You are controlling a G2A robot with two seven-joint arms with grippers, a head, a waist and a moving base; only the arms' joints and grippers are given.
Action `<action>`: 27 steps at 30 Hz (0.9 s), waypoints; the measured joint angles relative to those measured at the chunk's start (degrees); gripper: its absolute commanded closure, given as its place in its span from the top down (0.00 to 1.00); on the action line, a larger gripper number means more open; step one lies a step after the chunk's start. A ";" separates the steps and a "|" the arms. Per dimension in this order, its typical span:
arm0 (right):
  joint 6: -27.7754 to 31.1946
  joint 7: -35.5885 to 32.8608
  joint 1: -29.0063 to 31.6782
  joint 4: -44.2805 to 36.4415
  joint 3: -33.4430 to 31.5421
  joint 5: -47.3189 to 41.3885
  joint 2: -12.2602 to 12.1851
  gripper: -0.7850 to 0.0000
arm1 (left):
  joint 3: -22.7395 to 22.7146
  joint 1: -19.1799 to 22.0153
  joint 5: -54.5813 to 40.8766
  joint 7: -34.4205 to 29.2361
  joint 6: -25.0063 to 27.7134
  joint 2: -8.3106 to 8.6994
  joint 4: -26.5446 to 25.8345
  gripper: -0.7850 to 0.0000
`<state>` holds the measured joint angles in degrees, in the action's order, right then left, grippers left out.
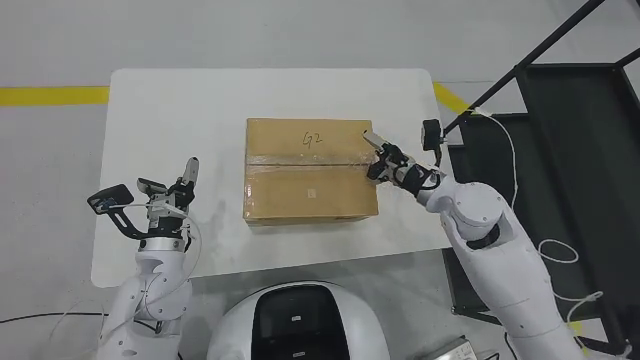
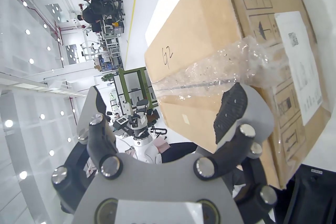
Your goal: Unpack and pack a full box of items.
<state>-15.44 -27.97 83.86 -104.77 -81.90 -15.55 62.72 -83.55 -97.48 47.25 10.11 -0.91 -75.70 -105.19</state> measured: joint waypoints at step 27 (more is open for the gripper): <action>7.22 -10.06 -24.62 17.96 21.05 2.26 3.89 1.00 | 0.00 0.00 0.00 0.00 0.00 0.00 0.00 1.00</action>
<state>-8.23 -38.03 59.24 -86.81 -60.85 -13.29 66.60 -83.55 -97.48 47.25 10.11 -0.91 -75.70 -105.19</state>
